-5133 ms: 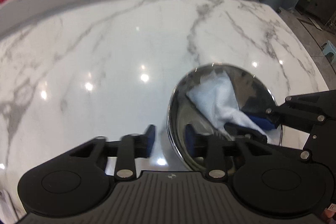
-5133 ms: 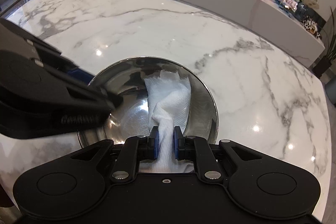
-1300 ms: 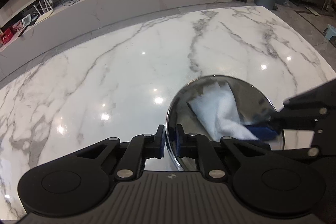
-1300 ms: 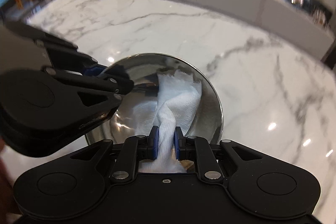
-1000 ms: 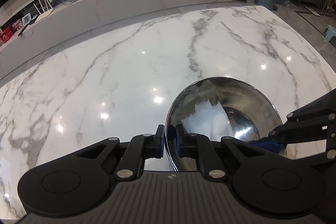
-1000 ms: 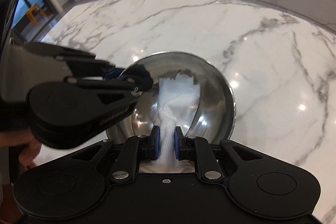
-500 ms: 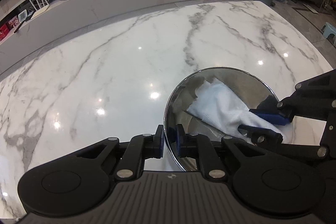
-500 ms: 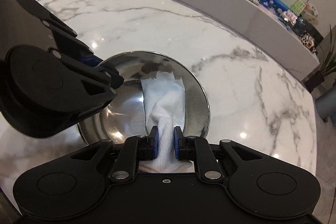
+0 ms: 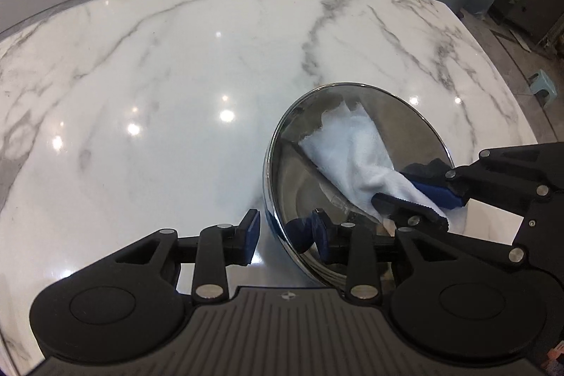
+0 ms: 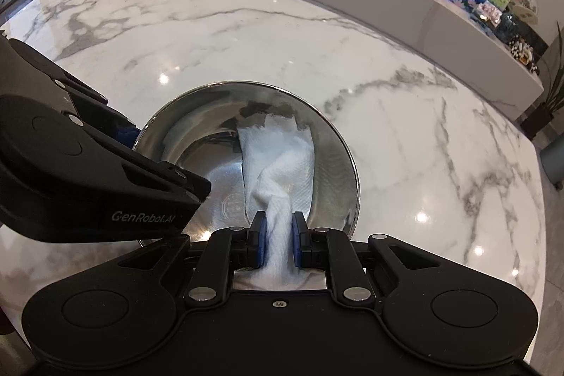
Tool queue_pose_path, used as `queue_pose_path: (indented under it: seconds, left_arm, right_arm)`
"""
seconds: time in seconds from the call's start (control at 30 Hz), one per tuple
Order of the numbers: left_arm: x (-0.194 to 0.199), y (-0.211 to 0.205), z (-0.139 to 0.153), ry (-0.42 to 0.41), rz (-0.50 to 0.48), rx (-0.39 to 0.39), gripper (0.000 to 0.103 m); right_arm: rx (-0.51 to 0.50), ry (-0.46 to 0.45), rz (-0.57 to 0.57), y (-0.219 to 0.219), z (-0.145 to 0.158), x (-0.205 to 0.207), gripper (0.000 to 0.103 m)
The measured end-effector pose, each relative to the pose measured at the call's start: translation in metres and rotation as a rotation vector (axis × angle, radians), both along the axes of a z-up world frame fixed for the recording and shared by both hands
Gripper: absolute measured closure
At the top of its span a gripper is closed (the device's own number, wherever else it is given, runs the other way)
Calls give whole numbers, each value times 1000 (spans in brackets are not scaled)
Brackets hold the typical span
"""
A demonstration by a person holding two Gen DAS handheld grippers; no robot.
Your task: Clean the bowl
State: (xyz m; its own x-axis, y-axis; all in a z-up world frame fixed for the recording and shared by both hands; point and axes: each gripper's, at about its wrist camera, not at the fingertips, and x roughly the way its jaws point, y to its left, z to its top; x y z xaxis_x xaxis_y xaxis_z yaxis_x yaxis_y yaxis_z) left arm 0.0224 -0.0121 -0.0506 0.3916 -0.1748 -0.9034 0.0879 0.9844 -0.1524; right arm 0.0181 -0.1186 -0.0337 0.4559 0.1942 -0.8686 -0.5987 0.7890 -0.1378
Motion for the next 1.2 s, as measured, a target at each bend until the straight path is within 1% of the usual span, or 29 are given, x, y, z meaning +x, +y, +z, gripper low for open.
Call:
queue_pose_path:
  seconds: [0.13,0.2,0.37,0.47,0.53,0.6,0.8,0.93,1.07,1.2]
  left_arm:
    - [0,1,-1,13,2,-12,74]
    - [-1,1,-1,15,-8,-24,80]
    - [1,1,0,9,-16,-27,82]
    - [4,0,0,-1,-24,-2,84]
    - [5,-3,-1,-14,-31,32,85]
    - [6,-6,0,-29,-39,62,85]
    - [7,-10,1,-47,-71,98,86]
    - [7,-11,3,-64,-85,124,88]
    - [7,-11,4,-68,-86,135,89]
    - [7,-10,4,-67,-80,127,88]
  right_arm:
    - [-1,0,2,0,0,1,91]
    - [-2,-1,1,0,0,1,91]
    - [-4,5,-2,0,0,1,91]
    - [35,45,3,0,2,1,90]
    - [88,97,13,-1,3,3,90]
    - [106,120,24,0,2,2,90]
    - [56,110,66,6,2,0,90]
    - [-8,74,81,11,4,-1,90]
    - [-71,14,73,13,7,-3,90]
    - [-72,16,47,9,7,2,90]
